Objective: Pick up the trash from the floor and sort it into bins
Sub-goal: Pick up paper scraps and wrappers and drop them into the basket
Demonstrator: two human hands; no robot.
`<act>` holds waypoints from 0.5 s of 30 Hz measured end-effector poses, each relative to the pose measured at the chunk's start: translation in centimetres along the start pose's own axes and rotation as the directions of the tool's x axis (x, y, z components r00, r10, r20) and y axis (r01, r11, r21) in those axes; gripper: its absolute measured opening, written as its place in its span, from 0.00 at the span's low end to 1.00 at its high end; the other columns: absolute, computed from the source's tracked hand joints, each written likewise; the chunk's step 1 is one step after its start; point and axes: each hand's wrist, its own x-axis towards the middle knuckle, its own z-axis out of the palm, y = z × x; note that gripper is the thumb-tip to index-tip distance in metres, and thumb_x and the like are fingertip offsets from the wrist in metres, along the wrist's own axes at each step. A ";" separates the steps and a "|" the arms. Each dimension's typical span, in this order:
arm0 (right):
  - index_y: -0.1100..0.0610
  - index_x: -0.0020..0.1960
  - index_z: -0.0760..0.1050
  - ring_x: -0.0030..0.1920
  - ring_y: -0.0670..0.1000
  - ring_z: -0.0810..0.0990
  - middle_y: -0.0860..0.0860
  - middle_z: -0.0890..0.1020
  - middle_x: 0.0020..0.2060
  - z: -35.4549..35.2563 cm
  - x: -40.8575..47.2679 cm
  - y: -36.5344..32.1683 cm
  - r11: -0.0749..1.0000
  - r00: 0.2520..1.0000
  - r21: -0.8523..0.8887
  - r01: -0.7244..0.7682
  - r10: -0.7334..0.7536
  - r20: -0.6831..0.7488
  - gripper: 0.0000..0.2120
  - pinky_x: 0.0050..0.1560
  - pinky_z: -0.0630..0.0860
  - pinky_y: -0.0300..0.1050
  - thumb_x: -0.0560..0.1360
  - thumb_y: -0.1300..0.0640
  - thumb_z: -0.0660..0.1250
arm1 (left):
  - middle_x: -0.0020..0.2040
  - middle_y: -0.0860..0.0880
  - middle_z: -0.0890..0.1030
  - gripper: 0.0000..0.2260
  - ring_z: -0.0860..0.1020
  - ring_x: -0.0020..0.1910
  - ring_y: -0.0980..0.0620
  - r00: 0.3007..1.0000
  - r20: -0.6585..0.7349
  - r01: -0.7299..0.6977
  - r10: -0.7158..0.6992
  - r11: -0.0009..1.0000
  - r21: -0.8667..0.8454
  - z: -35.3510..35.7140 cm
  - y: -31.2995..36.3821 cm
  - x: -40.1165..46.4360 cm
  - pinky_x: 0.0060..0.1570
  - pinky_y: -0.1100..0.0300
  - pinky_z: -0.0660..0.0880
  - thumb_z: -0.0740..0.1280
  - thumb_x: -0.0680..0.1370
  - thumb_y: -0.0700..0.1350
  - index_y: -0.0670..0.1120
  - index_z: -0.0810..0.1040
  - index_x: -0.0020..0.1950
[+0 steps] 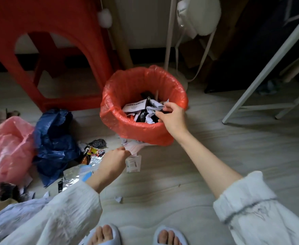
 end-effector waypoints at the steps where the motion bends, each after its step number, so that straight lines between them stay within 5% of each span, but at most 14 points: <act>1: 0.60 0.62 0.75 0.51 0.55 0.80 0.57 0.79 0.55 0.2 0.0 -0.1 0.992 0.998 -0.114 0.056 -0.053 0.024 0.21 0.59 0.74 0.48 0.70 0.60 0.73 | 0.53 0.47 0.80 0.17 0.79 0.48 0.45 1.000 0.000 0.000 0.000 1.000 -0.014 0.0 -0.2 0.0 0.44 0.54 0.73 0.60 0.76 0.36 0.49 0.79 0.60; 4: 0.56 0.65 0.73 0.57 0.54 0.76 0.55 0.78 0.59 0.7 -1.1 0.0 0.823 0.910 -0.413 0.390 -0.277 0.308 0.21 0.62 0.67 0.46 0.73 0.53 0.69 | 0.52 0.46 0.80 0.19 0.79 0.48 0.44 1.000 0.009 0.010 -0.009 0.999 -0.052 -0.1 -0.8 0.1 0.44 0.53 0.73 0.60 0.74 0.34 0.49 0.79 0.60; 6: 0.52 0.64 0.74 0.61 0.55 0.72 0.51 0.79 0.58 1.1 -1.8 0.7 0.486 0.829 -0.680 0.549 -0.214 0.517 0.18 0.61 0.63 0.51 0.75 0.48 0.65 | 0.51 0.46 0.81 0.18 0.79 0.47 0.44 1.000 0.015 0.019 -0.018 0.998 -0.065 -0.3 -1.2 0.2 0.42 0.53 0.73 0.60 0.74 0.34 0.49 0.80 0.58; 9: 0.57 0.51 0.77 0.55 0.56 0.76 0.54 0.82 0.49 1.3 -1.8 1.6 0.206 0.815 -0.794 0.572 -0.251 0.522 0.10 0.56 0.65 0.51 0.71 0.62 0.65 | 0.51 0.46 0.81 0.19 0.79 0.47 0.44 1.000 0.003 0.029 -0.029 0.996 -0.087 -0.2 -1.3 0.0 0.41 0.54 0.73 0.60 0.74 0.33 0.49 0.81 0.58; 12: 0.56 0.33 0.77 0.34 0.54 0.79 0.51 0.80 0.29 1.0 -1.3 2.4 0.085 0.753 -0.805 0.587 -0.424 0.504 0.09 0.40 0.72 0.45 0.53 0.65 0.70 | 0.51 0.45 0.81 0.19 0.78 0.48 0.43 0.999 0.016 0.042 -0.040 0.994 -0.102 -0.1 -1.0 -0.5 0.43 0.51 0.74 0.60 0.73 0.33 0.48 0.80 0.58; 15: 0.56 0.33 0.76 0.32 0.54 0.77 0.51 0.78 0.27 -0.9 -0.8 2.9 0.051 0.727 -0.836 0.547 -0.524 0.444 0.08 0.38 0.70 0.45 0.57 0.66 0.65 | 0.50 0.44 0.80 0.20 0.78 0.49 0.42 0.999 -0.001 0.050 -0.050 0.990 -0.130 -0.4 -1.1 -0.9 0.44 0.51 0.73 0.60 0.72 0.32 0.48 0.80 0.58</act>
